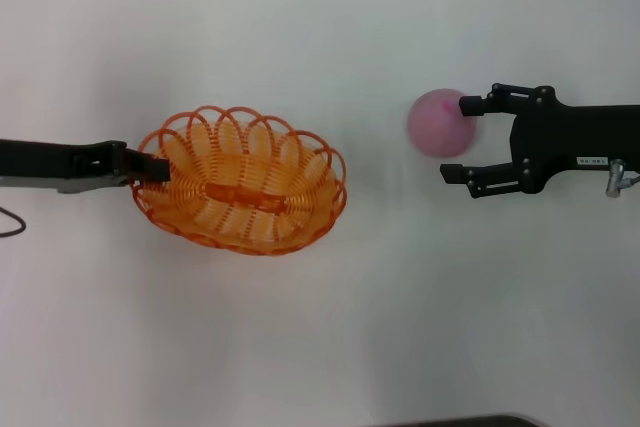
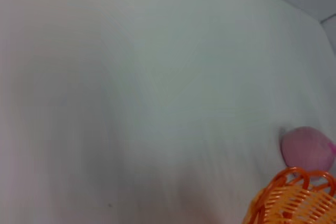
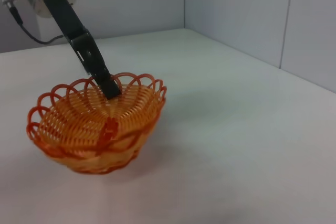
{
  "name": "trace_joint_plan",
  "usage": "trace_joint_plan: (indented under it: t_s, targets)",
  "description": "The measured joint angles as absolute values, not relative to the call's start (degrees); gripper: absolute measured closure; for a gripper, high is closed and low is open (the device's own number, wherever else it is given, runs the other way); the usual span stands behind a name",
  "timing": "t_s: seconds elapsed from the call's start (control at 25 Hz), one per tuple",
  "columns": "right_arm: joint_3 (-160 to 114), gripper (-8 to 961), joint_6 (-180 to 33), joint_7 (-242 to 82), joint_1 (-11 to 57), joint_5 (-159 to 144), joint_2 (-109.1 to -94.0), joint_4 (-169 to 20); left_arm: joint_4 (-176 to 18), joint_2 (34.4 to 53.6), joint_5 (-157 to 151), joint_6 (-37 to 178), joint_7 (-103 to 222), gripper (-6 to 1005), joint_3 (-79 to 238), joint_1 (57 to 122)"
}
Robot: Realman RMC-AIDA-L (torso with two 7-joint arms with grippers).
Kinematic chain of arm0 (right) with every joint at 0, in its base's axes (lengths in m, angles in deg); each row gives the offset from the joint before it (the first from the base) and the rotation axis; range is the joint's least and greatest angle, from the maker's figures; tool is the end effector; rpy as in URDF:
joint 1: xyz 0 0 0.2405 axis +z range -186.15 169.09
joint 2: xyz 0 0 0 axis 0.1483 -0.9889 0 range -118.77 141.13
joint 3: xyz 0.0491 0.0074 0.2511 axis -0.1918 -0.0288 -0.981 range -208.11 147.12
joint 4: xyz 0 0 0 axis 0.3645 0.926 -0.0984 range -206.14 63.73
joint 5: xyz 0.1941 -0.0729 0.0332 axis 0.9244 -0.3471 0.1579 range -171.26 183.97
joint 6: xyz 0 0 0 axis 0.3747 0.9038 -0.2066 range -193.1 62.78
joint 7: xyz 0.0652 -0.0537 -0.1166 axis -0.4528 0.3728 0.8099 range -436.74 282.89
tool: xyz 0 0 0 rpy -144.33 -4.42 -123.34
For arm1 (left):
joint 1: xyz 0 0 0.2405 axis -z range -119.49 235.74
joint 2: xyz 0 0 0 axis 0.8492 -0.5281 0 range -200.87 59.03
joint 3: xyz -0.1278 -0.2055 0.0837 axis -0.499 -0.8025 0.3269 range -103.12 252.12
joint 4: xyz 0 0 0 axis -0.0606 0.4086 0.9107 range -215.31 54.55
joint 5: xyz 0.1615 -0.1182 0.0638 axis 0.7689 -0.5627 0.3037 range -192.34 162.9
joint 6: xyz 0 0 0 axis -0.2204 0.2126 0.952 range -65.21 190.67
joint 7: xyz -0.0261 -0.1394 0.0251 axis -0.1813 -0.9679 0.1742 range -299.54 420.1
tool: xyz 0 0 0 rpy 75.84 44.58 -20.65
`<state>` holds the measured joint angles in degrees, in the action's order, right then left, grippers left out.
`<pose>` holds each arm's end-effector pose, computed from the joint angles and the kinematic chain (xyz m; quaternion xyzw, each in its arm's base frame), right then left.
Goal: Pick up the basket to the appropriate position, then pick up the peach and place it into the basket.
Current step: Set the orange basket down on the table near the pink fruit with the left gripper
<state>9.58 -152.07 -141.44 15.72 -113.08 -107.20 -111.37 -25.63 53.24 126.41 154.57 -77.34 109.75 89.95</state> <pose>0.3068 0.3044 0.0054 -0.9637 0.1306 0.1542 0.1742 -0.2728 0.3261 0.0052 -0.7837 -0.6078 -0.0967 0.0840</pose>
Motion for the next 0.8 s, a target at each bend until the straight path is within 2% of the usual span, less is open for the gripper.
trace_joint_plan:
  t_s: [0.8]
  targets:
    - [8.25,57,-152.11,-141.19,15.58,-112.93,-107.21,-111.37,-26.6,53.71,119.33,145.86,-78.55,930,115.08,83.53]
